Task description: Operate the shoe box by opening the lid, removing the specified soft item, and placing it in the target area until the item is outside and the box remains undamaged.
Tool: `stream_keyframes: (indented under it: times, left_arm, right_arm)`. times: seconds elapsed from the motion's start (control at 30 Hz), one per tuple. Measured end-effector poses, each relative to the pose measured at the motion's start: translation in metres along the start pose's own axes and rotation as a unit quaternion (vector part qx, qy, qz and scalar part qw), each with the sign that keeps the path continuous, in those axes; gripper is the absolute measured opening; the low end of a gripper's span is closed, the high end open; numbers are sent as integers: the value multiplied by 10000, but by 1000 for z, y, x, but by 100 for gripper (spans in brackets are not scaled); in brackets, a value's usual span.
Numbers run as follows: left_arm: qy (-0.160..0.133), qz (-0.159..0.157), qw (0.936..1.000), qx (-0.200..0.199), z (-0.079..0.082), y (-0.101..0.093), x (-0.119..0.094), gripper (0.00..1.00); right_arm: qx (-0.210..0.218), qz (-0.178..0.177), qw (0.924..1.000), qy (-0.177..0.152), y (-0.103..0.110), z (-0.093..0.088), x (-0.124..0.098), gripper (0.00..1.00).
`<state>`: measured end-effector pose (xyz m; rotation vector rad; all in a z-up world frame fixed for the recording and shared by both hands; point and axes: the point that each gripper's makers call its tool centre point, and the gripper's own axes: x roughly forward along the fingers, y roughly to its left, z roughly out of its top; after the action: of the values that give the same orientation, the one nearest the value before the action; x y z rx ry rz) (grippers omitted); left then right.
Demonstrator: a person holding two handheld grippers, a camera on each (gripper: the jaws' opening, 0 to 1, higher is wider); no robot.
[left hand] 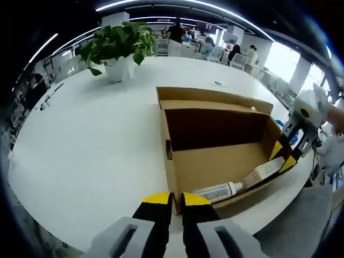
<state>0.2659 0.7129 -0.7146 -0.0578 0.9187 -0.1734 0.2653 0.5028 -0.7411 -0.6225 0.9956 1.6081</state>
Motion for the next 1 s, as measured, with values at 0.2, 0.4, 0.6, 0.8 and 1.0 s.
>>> stream_keyframes:
  times: [0.2, 0.4, 0.6, 0.8, 1.0]
  left_arm:
    - [-28, 37, 10000, -84, 0, 0, 0, 5]
    - [-70, 94, 9998, -136, 0, 0, 0, 5]
    - [-127, 132, 9997, -187, 0, 0, -2, 5]
    - [-126, 145, 9997, -178, 0, 0, -2, 5]
    - [-122, 160, 9997, -166, 0, -1, -2, 5]
  right_arm:
    - [-47, -133, 9999, 31, -1, 0, -1, 15]
    - [-176, -208, 9996, -16, 2, 2, -7, 15]
    - [-236, -282, 9993, -115, 4, 9, -15, 15]
    - [-283, -397, 9986, -186, 2, 13, -27, 15]
    - [-315, -500, 9976, -373, 2, 21, -42, 15]
